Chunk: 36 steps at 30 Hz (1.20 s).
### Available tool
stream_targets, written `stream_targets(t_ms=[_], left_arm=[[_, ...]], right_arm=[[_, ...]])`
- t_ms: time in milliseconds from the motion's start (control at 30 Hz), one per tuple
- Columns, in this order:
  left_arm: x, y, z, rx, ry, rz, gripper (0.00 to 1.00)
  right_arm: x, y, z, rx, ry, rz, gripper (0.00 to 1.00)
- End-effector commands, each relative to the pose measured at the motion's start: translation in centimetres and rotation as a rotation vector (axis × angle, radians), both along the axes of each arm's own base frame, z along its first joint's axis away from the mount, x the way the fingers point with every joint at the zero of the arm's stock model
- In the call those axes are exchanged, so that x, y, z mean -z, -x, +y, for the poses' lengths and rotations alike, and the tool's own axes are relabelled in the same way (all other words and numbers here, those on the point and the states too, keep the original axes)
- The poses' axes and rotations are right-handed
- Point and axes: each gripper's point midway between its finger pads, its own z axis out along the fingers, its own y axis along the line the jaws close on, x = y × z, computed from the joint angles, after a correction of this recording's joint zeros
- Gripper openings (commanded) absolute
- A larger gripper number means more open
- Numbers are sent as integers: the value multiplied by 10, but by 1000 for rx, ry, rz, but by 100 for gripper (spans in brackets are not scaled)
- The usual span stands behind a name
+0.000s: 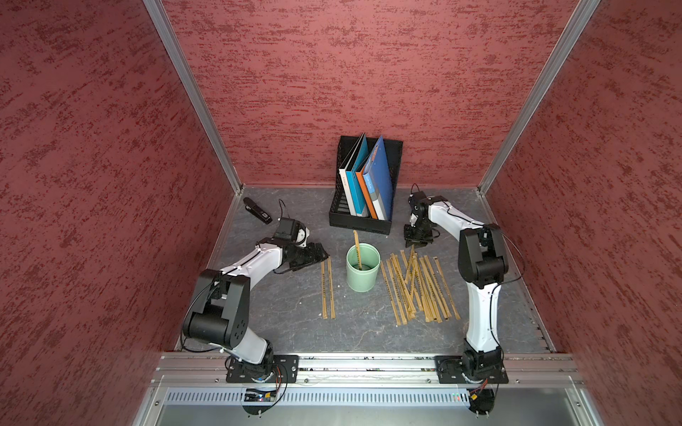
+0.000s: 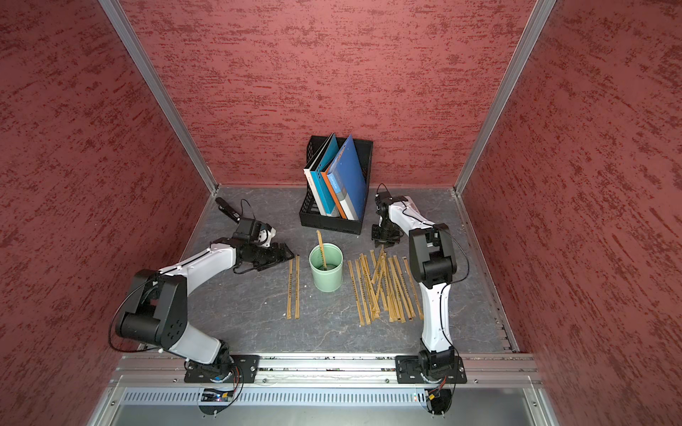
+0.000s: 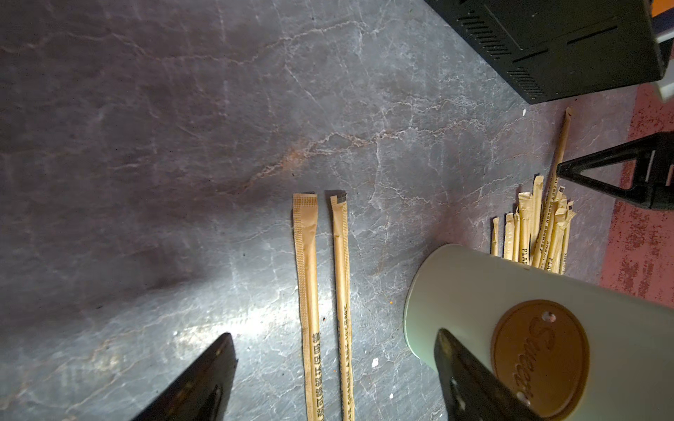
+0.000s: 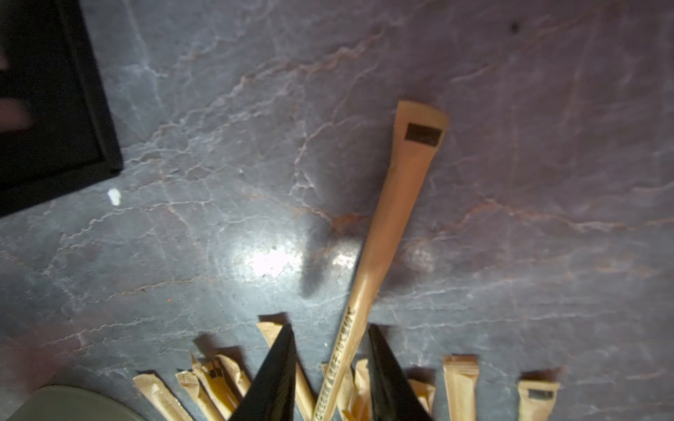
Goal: Take the straws out of the storage container
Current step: Place the straw at the center of the board.
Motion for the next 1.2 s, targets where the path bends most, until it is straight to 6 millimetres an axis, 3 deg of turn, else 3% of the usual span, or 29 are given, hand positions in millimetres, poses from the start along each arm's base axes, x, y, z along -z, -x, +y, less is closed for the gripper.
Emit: stream_targets(t_ms=[0,300,500,733,867,1033,1167], left_arm=[[-3,-7,2,5,-16,-13,85],[2,-8,2,4,-19,-1,85],[4,-8,2,8,-26,4,85],[5,-8,3,9,-33,8,85],[6,-7,3,8,-35,12,85],[5,-8,3,9,-35,11,85],[2,-10,2,10,-31,3,85]], right_arm=[[12,0,-2,14,-12,16,30],[22,3,-2,20,-20,31,27],[26,1,0,28,-40,27,14],[20,-7,7,25,-82,0,8],[10,-15,17,24,-146,-38,8],[-17,-23,32,20,-247,-94,7],[-41,-22,32,15,-252,-128,7]])
